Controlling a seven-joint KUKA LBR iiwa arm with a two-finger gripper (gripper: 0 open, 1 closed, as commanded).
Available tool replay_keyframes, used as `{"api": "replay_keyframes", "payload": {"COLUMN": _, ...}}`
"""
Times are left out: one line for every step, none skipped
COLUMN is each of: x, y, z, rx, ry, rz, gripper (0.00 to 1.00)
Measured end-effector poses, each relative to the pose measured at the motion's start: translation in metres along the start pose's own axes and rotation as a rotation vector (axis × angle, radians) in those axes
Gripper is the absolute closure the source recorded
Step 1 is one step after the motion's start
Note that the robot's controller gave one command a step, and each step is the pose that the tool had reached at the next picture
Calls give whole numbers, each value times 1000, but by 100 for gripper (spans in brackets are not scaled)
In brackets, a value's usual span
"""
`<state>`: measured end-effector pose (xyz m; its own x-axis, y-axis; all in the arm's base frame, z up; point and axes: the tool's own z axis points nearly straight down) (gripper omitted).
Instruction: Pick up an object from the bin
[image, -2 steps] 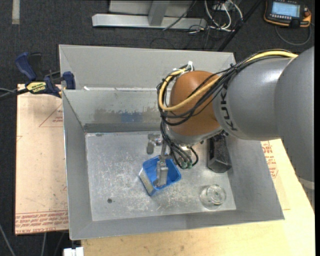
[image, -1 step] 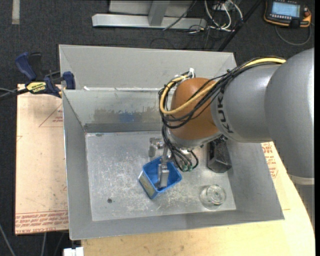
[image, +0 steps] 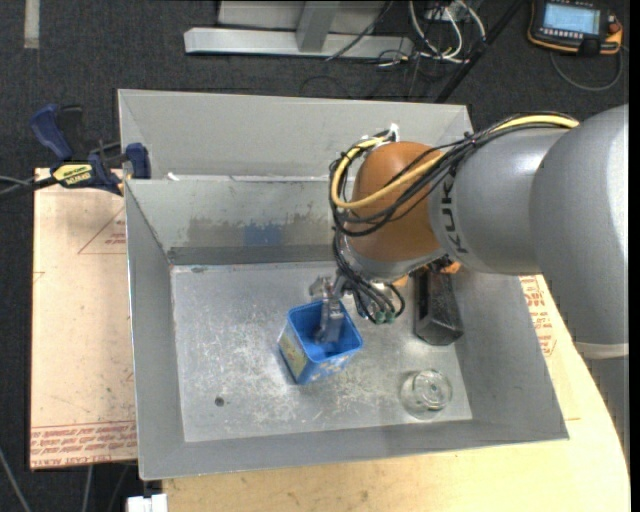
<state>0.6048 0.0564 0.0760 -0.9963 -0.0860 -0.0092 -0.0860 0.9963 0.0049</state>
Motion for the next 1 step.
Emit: {"api": "replay_keyframes", "payload": {"x": 0, "y": 0, "z": 0, "rx": 0, "ry": 0, "rz": 1, "gripper": 100}}
